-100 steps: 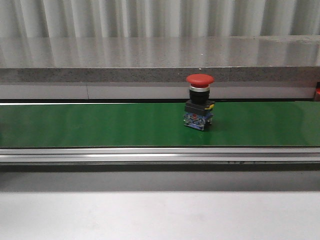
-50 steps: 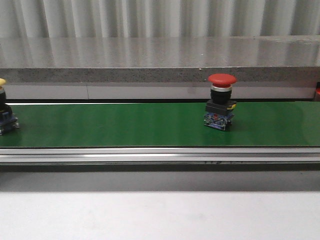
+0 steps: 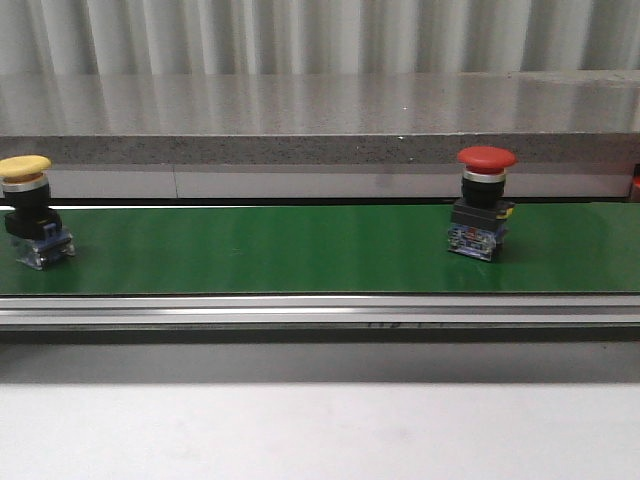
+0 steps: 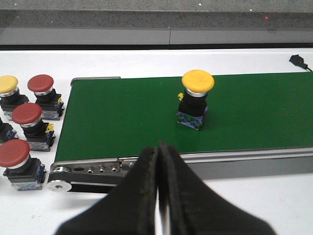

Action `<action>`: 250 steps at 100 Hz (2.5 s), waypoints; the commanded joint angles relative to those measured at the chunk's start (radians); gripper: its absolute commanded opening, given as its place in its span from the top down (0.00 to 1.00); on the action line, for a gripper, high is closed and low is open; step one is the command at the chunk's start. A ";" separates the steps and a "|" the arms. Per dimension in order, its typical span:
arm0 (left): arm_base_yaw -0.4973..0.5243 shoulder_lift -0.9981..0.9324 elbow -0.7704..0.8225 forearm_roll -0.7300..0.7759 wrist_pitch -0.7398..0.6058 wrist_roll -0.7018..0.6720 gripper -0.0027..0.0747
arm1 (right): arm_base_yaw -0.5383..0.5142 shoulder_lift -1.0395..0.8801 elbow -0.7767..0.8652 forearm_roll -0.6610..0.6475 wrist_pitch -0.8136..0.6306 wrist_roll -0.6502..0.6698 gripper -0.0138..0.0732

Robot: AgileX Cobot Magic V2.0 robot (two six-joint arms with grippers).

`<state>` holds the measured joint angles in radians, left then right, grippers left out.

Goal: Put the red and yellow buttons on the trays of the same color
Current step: 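Move the right gripper above the red button arriving on the belt, then grasp the red button with the right gripper and lower it into the red tray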

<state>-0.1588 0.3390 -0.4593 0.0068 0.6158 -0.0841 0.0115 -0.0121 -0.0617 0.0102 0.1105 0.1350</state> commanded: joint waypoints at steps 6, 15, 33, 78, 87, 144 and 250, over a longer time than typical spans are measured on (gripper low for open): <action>-0.010 0.005 -0.025 0.000 -0.078 0.000 0.99 | 0.001 0.077 -0.187 0.034 0.106 0.001 0.92; -0.010 0.005 -0.025 0.000 -0.078 0.000 0.99 | 0.001 0.177 -0.317 0.049 0.261 0.001 0.92; -0.010 0.005 -0.025 -0.007 -0.078 0.000 0.99 | 0.001 0.436 -0.568 0.061 0.518 0.001 0.92; -0.010 0.005 -0.025 -0.007 -0.078 0.000 0.99 | 0.001 0.828 -0.772 0.074 0.618 0.001 0.78; -0.010 0.005 -0.025 -0.007 -0.078 0.000 0.99 | 0.001 0.859 -0.772 0.076 0.648 0.001 0.55; -0.010 0.005 -0.025 -0.007 -0.078 0.000 0.99 | 0.003 1.062 -0.879 0.157 0.660 -0.135 0.11; -0.010 0.005 -0.025 -0.007 -0.077 0.000 0.99 | -0.048 1.482 -1.115 0.088 0.606 -0.168 0.67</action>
<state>-0.1588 0.3384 -0.4593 0.0068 0.6132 -0.0824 -0.0031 1.5005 -1.1002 0.1044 0.7302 -0.0239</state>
